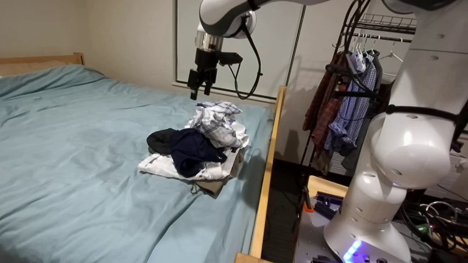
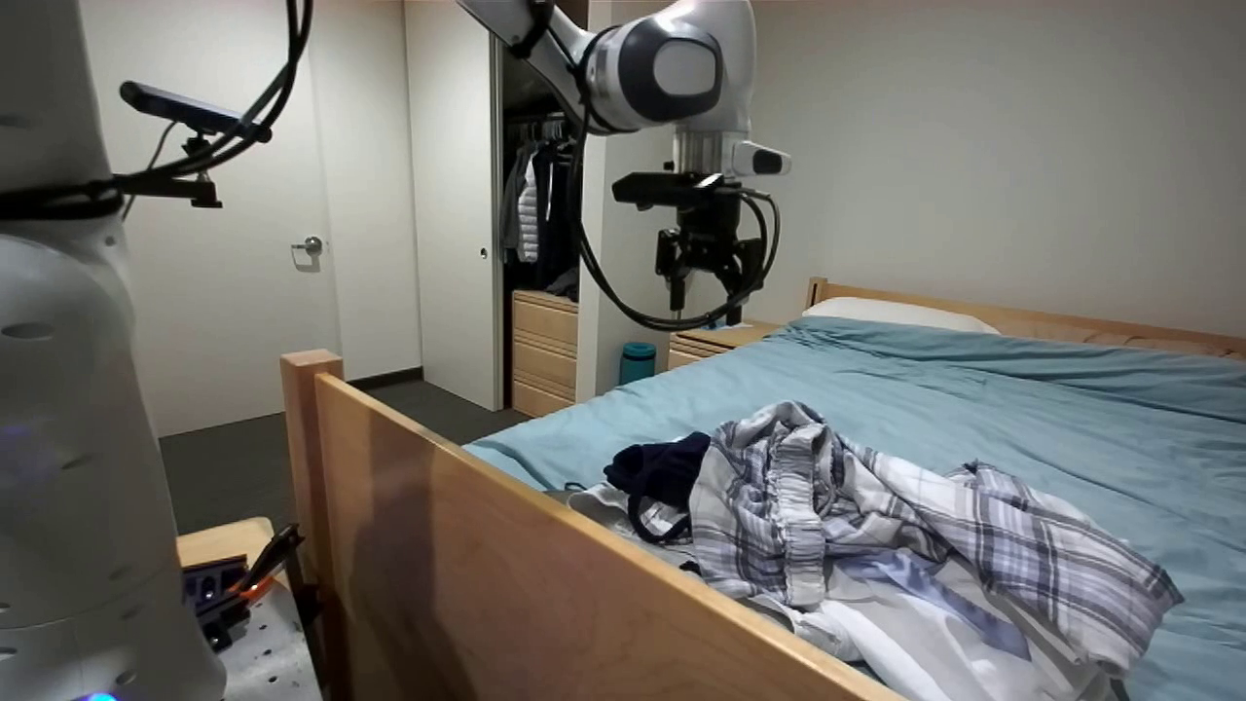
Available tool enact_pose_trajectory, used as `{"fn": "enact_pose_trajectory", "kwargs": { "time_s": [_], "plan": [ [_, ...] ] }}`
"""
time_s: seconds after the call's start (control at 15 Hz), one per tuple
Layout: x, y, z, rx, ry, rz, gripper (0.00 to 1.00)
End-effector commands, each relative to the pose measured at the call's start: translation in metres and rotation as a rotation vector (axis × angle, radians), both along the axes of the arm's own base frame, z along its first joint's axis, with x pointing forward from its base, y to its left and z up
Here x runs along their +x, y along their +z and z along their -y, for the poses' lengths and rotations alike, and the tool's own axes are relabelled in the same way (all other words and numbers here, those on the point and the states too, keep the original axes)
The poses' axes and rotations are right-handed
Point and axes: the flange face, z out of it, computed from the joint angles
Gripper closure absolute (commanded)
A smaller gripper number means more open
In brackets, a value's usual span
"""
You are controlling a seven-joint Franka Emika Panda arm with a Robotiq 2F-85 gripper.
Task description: Move the blue and checked clothes to the left
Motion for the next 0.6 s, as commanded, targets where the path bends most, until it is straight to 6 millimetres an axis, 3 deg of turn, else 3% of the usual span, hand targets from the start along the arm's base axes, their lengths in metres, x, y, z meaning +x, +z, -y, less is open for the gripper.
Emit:
{"fn": "enact_pose_trajectory", "kwargs": {
  "time_s": [0.0, 0.2, 0.53],
  "plan": [
    [0.002, 0.003, 0.003, -0.001, -0.005, 0.005, 0.00],
    [0.007, 0.005, 0.004, -0.004, -0.001, 0.005, 0.00],
    [0.033, -0.056, -0.010, 0.075, -0.005, -0.073, 0.00]
  ]
}}
